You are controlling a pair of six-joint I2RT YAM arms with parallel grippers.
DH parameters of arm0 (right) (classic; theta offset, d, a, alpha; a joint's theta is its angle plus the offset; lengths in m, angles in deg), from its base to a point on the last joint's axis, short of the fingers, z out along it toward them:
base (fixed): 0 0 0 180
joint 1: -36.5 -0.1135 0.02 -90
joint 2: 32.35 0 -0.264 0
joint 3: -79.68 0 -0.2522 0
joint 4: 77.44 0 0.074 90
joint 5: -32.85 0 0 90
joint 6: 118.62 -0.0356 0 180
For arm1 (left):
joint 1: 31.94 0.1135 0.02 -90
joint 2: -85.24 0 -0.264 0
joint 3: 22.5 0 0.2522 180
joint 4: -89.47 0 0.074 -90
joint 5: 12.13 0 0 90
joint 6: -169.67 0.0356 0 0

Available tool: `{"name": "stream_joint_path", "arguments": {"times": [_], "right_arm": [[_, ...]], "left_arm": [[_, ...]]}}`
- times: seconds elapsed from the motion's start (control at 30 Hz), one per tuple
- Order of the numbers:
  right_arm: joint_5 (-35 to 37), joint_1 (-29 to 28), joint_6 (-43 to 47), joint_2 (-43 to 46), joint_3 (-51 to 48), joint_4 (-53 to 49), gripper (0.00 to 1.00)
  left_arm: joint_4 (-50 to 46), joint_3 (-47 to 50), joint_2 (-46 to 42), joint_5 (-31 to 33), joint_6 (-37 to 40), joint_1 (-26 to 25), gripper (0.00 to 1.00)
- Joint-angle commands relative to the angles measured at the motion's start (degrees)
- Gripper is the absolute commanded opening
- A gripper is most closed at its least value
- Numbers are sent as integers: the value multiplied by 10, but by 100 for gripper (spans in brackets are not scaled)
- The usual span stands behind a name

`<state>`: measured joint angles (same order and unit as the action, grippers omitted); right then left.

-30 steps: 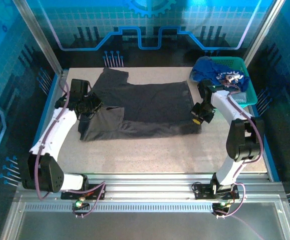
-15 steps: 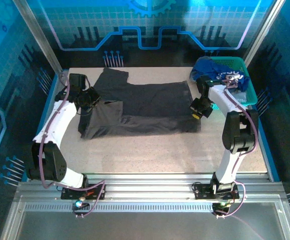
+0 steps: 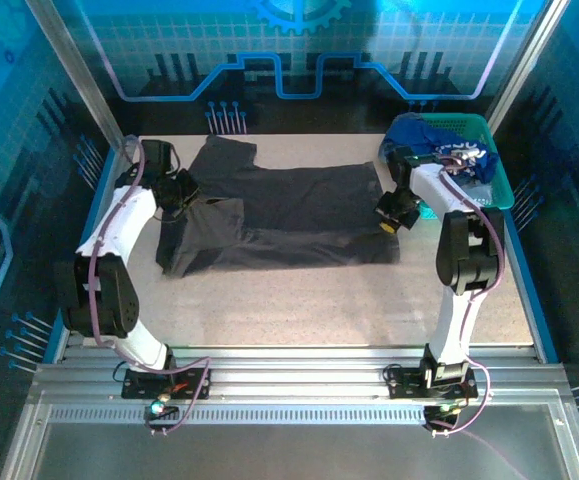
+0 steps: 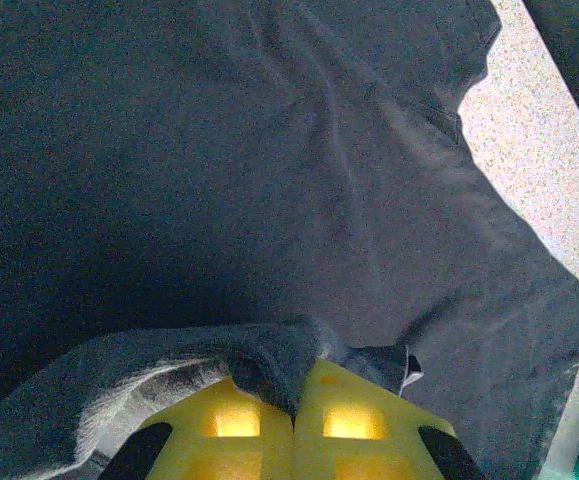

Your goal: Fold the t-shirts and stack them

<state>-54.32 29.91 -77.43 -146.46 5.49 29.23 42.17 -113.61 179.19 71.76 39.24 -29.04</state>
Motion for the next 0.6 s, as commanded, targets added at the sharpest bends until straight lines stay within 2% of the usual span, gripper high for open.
{"name": "stream_joint_path", "arguments": {"times": [0.0,0.4,0.53,0.57], "right_arm": [[14,0,5,-15,22,-13,0],[1,-3,22,-59,58,-7,0],[1,-2,26,-76,69,-9,0],[-1,-3,28,-80,72,-10,0]], "left_arm": [[4,-27,17,0,25,11,0],[-8,-47,60,27,48,21,0],[-5,-52,73,19,50,28,0],[-6,-57,80,12,51,28,12]]}}
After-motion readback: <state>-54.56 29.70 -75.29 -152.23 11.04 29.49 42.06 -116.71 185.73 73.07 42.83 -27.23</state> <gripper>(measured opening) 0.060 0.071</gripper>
